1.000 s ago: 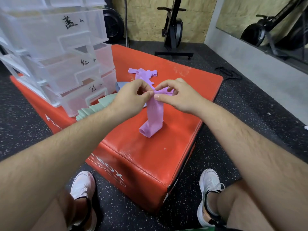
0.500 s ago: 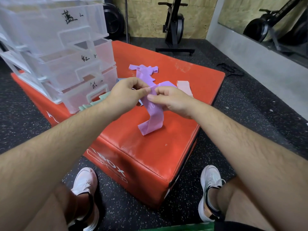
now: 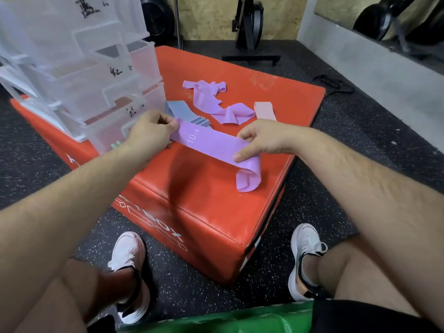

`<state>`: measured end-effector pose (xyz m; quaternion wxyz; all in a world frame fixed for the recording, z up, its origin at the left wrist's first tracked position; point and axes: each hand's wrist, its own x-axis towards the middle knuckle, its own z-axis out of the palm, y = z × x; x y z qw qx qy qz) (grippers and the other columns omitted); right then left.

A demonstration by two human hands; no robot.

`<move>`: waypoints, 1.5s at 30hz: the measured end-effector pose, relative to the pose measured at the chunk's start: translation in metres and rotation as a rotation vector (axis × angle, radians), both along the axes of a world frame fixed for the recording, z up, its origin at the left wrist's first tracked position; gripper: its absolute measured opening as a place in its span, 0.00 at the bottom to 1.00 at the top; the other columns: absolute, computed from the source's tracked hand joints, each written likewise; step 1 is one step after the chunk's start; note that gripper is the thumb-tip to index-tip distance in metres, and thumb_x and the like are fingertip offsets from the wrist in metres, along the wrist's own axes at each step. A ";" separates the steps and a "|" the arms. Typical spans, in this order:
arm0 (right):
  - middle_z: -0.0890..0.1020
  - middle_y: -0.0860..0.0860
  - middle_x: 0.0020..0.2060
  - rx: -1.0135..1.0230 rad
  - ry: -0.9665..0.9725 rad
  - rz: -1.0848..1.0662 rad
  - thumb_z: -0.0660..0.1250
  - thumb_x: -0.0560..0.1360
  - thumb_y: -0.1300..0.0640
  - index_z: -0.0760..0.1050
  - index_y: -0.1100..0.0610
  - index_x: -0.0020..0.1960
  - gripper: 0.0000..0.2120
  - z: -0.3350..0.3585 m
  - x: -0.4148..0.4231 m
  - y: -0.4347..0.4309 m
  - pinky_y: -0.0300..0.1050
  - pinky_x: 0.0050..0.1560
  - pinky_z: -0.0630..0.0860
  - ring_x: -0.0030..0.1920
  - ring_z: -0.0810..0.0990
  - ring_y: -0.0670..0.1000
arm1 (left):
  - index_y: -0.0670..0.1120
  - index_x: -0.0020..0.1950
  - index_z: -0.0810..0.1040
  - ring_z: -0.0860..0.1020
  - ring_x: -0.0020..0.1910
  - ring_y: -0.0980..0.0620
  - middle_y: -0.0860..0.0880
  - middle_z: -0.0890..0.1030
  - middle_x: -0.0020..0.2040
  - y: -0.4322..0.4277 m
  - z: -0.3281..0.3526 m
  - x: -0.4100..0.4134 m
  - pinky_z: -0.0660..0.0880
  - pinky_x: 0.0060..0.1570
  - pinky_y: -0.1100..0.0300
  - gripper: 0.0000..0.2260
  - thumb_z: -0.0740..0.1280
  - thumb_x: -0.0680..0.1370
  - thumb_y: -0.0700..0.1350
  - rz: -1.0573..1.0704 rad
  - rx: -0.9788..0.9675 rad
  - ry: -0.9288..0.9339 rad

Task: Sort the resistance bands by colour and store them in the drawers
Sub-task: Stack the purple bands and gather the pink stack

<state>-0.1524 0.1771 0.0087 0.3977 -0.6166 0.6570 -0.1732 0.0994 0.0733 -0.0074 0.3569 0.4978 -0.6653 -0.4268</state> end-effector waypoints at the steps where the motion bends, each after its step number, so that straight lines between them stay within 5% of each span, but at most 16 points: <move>1: 0.82 0.49 0.39 0.006 0.026 -0.001 0.81 0.65 0.49 0.84 0.55 0.46 0.14 -0.001 -0.005 0.001 0.48 0.49 0.73 0.41 0.78 0.47 | 0.49 0.41 0.75 0.74 0.31 0.51 0.47 0.77 0.39 -0.001 -0.004 0.002 0.73 0.30 0.62 0.07 0.67 0.79 0.45 0.023 -0.009 -0.037; 8: 0.87 0.54 0.45 0.046 0.109 -0.068 0.80 0.69 0.55 0.84 0.56 0.49 0.11 0.001 -0.039 0.013 0.53 0.61 0.78 0.42 0.86 0.47 | 0.49 0.44 0.76 0.78 0.36 0.45 0.47 0.81 0.40 -0.001 -0.028 0.015 0.77 0.44 0.49 0.05 0.66 0.78 0.49 0.047 -0.086 -0.234; 14: 0.85 0.51 0.43 -0.018 0.191 -0.168 0.78 0.70 0.49 0.84 0.51 0.50 0.11 -0.016 -0.060 0.018 0.49 0.51 0.78 0.44 0.81 0.50 | 0.45 0.55 0.71 0.74 0.39 0.46 0.44 0.77 0.42 0.007 -0.036 0.017 0.68 0.35 0.54 0.05 0.61 0.79 0.41 0.031 -0.184 -0.281; 18: 0.80 0.47 0.40 -0.059 0.220 -0.196 0.76 0.74 0.51 0.81 0.52 0.54 0.11 -0.032 -0.061 0.025 0.43 0.42 0.74 0.41 0.79 0.50 | 0.48 0.54 0.69 0.71 0.35 0.47 0.48 0.72 0.36 0.013 -0.043 0.020 0.63 0.32 0.55 0.12 0.56 0.76 0.34 -0.086 -0.318 -0.449; 23: 0.78 0.48 0.41 -0.056 0.193 -0.240 0.79 0.70 0.54 0.78 0.51 0.56 0.17 -0.042 -0.060 0.028 0.42 0.40 0.73 0.36 0.76 0.48 | 0.44 0.48 0.79 0.75 0.43 0.44 0.43 0.80 0.45 0.009 -0.056 0.027 0.65 0.40 0.58 0.10 0.59 0.77 0.36 -0.160 -0.360 -0.609; 27: 0.79 0.50 0.37 -0.050 0.149 -0.246 0.76 0.71 0.63 0.79 0.52 0.51 0.12 -0.044 -0.068 0.031 0.45 0.39 0.75 0.33 0.77 0.48 | 0.42 0.49 0.81 0.77 0.48 0.42 0.43 0.81 0.45 0.010 -0.058 0.029 0.68 0.43 0.58 0.09 0.62 0.76 0.36 -0.150 -0.384 -0.648; 37: 0.76 0.44 0.38 -0.185 0.496 -0.196 0.73 0.73 0.54 0.81 0.49 0.44 0.01 -0.047 -0.060 0.034 0.42 0.37 0.69 0.36 0.75 0.45 | 0.42 0.48 0.82 0.74 0.47 0.38 0.40 0.71 0.50 0.003 -0.071 0.035 0.73 0.53 0.50 0.04 0.68 0.76 0.38 -0.125 -0.520 -0.693; 45: 0.76 0.45 0.36 -0.216 0.608 -0.141 0.70 0.74 0.53 0.81 0.47 0.43 0.02 -0.038 -0.049 0.026 0.46 0.36 0.72 0.38 0.77 0.49 | 0.44 0.43 0.79 0.75 0.47 0.43 0.45 0.76 0.43 0.001 -0.055 0.028 0.71 0.48 0.54 0.03 0.66 0.75 0.39 -0.223 -0.513 -0.714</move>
